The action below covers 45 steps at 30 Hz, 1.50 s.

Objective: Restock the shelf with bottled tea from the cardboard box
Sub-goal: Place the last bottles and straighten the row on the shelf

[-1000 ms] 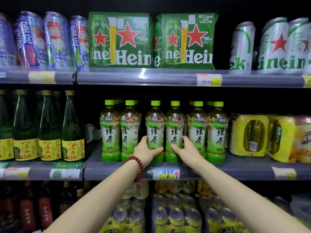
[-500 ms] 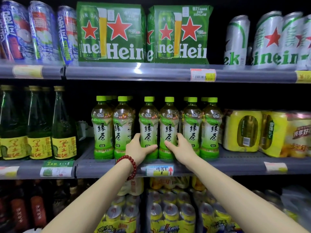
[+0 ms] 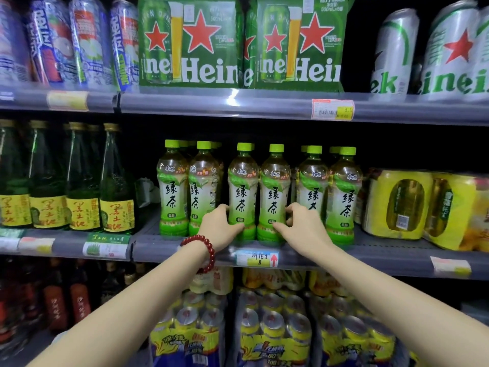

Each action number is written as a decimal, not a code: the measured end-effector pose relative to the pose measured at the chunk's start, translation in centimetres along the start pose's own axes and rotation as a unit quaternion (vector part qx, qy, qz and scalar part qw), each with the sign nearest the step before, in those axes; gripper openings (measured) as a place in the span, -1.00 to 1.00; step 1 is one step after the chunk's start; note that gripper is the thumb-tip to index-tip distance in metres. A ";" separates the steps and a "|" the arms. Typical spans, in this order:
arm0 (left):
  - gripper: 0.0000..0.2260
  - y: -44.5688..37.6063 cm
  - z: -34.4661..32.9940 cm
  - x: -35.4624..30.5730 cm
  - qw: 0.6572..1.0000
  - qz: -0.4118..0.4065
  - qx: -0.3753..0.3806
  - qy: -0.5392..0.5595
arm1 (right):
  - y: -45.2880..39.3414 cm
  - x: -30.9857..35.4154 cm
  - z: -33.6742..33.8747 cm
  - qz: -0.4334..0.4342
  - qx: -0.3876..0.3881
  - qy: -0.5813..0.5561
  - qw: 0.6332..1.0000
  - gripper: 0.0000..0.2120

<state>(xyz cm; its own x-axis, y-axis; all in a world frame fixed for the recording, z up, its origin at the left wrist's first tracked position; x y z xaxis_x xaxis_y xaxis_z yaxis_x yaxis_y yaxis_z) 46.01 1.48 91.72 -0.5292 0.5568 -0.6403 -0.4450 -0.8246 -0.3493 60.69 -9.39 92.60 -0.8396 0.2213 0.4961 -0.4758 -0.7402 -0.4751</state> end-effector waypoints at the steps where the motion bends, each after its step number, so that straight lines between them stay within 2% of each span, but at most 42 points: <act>1: -0.45 0.1 0.2 0.1 1.000 -0.002 -0.005 -0.006 | 0.3 0.1 0.1 0.016 -0.005 0.009 1.000 -0.64; 5: -0.53 1.1 0.9 0.6 1.000 -0.003 -0.014 -0.025 | 1.1 1.0 -0.3 0.059 0.002 0.014 0.998 -0.67; 13: -0.61 2.6 4.5 2.2 0.997 -0.011 -0.040 -0.069 | 1.4 4.6 -1.8 0.091 0.036 0.002 0.995 -0.63; 21: -0.59 2.4 9.2 6.4 0.993 0.007 -0.029 -0.114 | 0.8 9.4 -4.8 0.071 0.051 -0.002 0.996 -0.61; 27: -0.67 0.7 10.8 9.2 0.992 0.005 -0.016 -0.124 | 0.2 12.1 -7.0 0.058 0.051 0.008 0.997 -0.68; 35: -0.48 -2.7 11.3 11.0 0.994 -0.004 0.011 -0.110 | -1.0 13.5 -8.3 0.020 0.029 0.045 0.998 -0.73; 38: -0.40 -3.5 11.5 11.2 0.996 -0.012 0.039 -0.078 | -1.5 13.7 -9.2 -0.005 0.053 0.003 0.999 -0.77; 40: -0.35 -4.0 11.7 11.7 0.998 0.000 0.059 -0.035 | -1.7 13.7 -9.7 -0.032 0.067 -0.043 0.996 -0.68; 43: -0.20 -4.6 11.3 12.1 0.991 0.021 0.113 0.074 | -1.8 13.7 -10.0 -0.050 0.070 -0.100 0.991 -0.44; 45: -0.13 -4.5 10.7 12.1 0.987 0.028 0.120 0.107 | -1.8 13.9 -9.9 -0.050 0.057 -0.112 0.991 -0.34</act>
<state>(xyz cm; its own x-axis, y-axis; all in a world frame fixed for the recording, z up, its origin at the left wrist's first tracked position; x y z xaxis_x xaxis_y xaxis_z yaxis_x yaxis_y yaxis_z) 33.91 13.00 92.87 -0.4050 0.4556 -0.7927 -0.5912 -0.7919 -0.1530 47.29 1.33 93.13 -0.7049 0.1605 0.6909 -0.5098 -0.7919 -0.3362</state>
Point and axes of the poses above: each hand's wrist, its own y-axis away from the middle knuckle, its own z-axis out of the back of the hand, x = y × z, the point moved 4 cm from there along -y, towards the middle knuckle, and after that the axes turned 1 degree about z, right-handed, at the moved point
